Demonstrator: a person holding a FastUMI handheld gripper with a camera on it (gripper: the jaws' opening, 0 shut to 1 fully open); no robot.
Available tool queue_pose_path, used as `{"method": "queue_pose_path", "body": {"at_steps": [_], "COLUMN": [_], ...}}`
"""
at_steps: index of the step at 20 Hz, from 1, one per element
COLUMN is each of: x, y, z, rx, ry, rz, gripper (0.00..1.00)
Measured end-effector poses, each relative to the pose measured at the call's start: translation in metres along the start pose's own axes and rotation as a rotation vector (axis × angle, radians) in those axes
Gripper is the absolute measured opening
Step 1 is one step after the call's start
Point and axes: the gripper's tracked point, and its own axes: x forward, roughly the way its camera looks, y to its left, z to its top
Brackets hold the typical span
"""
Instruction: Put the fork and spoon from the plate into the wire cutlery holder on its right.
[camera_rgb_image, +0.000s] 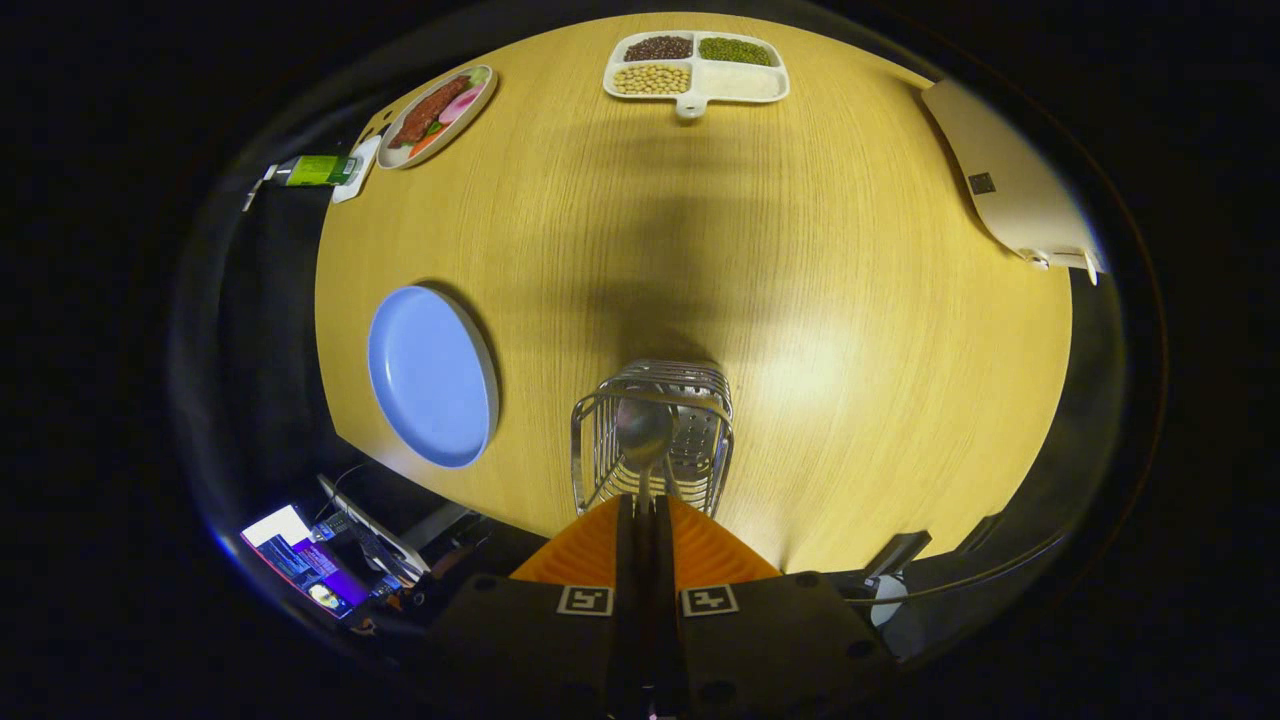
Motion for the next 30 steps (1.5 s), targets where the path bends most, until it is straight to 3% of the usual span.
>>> {"method": "queue_pose_path", "body": {"at_steps": [6,9,11,13,14,17,20,22,30], "x": [0.007,-0.002,-0.013,-0.024,-0.030,-0.049,-0.076,-0.097,-0.222], "y": [0.007,0.013,0.016,0.020,0.020,0.026,0.025,0.022,-0.004], "z": [0.002,0.011,0.012,0.011,0.011,0.009,0.008,0.007,-0.014], "rx": [-0.021,-0.035,-0.055,-0.066,-0.078,-0.090,-0.128,-0.148,-0.196], "ry": [-0.022,-0.105,-0.179,-0.253,-0.298,-0.440,-0.597,-0.711,-1.193], "rz": [0.019,0.053,0.082,0.102,0.107,0.135,0.135,0.118,0.057], "gripper": [0.13,0.23,0.36,0.59,0.75,0.77,0.94,0.99,0.99]}}
